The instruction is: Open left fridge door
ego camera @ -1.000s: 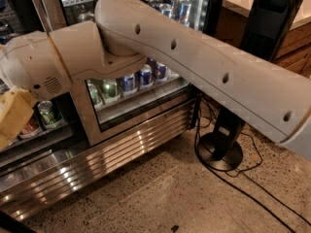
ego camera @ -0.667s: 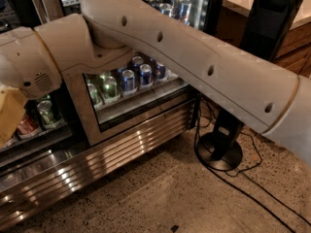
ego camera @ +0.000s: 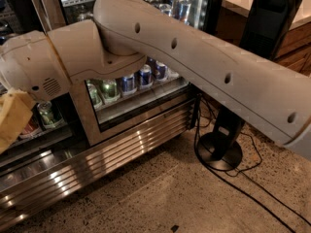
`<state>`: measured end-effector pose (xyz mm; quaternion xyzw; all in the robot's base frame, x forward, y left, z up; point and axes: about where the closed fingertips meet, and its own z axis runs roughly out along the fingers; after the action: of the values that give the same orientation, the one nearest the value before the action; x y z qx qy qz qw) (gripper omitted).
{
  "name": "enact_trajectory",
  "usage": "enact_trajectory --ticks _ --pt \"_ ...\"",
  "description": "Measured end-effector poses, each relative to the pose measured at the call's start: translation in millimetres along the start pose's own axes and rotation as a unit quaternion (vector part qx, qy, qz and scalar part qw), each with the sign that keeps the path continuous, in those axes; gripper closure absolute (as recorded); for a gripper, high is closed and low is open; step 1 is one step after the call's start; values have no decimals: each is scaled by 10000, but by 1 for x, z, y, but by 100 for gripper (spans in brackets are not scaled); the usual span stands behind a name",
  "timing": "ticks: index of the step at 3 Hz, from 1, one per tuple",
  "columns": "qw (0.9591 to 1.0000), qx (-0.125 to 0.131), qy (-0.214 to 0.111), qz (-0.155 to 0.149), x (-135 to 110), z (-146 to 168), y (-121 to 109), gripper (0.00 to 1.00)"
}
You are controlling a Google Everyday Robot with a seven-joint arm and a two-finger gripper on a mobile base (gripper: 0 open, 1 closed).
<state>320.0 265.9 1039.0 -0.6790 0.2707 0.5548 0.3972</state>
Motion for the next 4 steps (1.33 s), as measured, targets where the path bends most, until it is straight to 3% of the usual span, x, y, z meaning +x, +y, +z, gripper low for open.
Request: enact_trajectory --ticks 1,2,3,4 --pt "9968 799 2 61 9 -20 -4 0" --pt "9951 986 51 78 12 -30 -6 0" --pt "9951 986 51 78 12 -30 -6 0" --pt "9889 1453 284 120 12 -38 -8 0"
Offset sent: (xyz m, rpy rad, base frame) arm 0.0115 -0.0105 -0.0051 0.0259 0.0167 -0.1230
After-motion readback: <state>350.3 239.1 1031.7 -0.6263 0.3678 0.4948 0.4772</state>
